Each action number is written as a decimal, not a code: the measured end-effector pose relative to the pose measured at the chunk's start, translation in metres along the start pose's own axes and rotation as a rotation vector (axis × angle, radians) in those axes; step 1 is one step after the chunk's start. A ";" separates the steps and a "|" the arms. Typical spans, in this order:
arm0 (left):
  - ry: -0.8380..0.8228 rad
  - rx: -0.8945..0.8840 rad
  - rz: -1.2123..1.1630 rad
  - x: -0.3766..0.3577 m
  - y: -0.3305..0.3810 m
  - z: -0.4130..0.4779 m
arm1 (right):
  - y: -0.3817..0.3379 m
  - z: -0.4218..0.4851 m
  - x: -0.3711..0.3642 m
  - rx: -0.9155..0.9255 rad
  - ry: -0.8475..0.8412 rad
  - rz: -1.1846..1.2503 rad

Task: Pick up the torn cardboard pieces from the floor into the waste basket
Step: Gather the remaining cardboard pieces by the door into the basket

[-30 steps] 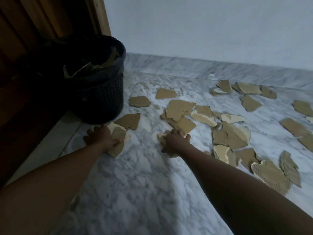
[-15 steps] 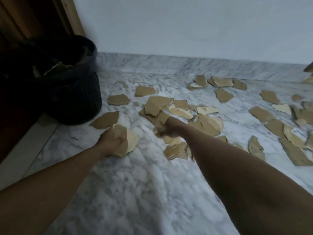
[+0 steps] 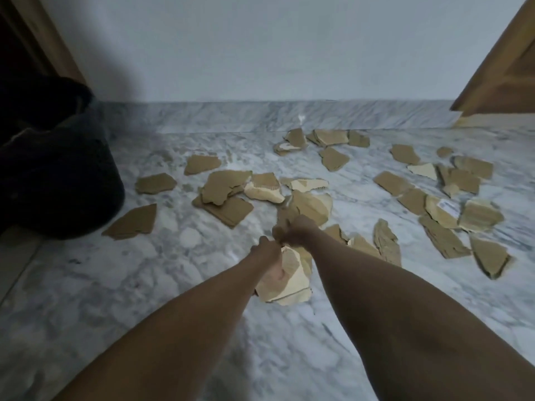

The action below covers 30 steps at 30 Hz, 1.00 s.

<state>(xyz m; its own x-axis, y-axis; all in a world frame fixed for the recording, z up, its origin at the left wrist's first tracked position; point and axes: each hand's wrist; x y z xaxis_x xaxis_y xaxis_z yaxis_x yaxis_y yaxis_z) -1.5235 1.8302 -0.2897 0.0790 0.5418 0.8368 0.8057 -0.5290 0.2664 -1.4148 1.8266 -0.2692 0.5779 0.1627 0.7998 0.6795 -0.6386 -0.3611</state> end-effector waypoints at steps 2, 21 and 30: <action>0.040 -0.015 -0.064 -0.008 -0.008 0.000 | 0.004 0.008 -0.012 -0.025 0.033 -0.022; -0.061 0.127 -0.316 -0.016 -0.030 -0.008 | 0.073 0.012 0.056 -0.160 -0.003 0.350; -0.069 0.060 -0.291 0.001 -0.022 -0.011 | 0.133 0.009 0.033 -0.285 0.044 -0.130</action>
<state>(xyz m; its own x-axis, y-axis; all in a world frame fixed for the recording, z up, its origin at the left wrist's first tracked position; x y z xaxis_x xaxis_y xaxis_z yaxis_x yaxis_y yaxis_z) -1.5481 1.8354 -0.2890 -0.1220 0.7088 0.6948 0.8333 -0.3071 0.4596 -1.3011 1.7539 -0.2950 0.4703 0.2284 0.8524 0.5890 -0.8006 -0.1104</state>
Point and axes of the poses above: each hand's wrist, its own z-axis towards the middle knuckle, its own x-axis out of the back of the hand, y = z × x, and after that the axes turned 4 degrees about -x, right-handed
